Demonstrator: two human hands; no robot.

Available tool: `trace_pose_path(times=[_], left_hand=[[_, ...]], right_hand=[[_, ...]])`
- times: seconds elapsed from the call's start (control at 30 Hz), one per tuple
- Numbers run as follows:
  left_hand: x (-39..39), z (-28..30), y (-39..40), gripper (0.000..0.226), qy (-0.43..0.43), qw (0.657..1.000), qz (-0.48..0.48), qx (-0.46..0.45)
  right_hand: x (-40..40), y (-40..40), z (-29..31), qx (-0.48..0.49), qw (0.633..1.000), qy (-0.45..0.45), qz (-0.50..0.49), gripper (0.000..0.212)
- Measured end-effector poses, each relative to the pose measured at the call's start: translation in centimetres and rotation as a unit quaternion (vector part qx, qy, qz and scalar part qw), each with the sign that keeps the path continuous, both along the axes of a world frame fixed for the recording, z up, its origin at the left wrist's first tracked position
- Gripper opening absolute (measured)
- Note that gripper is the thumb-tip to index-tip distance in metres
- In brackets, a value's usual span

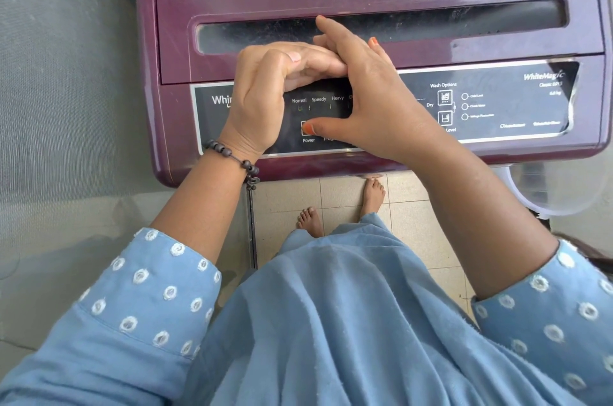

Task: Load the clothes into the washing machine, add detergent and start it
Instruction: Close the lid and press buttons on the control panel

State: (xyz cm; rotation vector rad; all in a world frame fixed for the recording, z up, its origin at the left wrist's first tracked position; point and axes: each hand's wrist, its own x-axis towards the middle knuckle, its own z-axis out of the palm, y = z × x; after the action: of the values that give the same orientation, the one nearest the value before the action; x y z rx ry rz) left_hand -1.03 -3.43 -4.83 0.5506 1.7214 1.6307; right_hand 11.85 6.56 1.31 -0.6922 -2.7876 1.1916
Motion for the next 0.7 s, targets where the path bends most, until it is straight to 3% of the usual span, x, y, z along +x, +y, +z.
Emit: trace_pose_path(times=[0.43,0.7], left_hand=[[0.1,0.6,-0.3,0.060,0.035,0.999,-0.017,-0.029],[1.4,4.9,0.0,0.047,0.048,0.989,-0.124,0.062]], right_hand=[[0.2,0.5,0.6,-0.023,1.000,-0.011,0.013,0.103],[1.7,2.2,2.2,0.008,0.999,-0.018,-0.037,0.090]])
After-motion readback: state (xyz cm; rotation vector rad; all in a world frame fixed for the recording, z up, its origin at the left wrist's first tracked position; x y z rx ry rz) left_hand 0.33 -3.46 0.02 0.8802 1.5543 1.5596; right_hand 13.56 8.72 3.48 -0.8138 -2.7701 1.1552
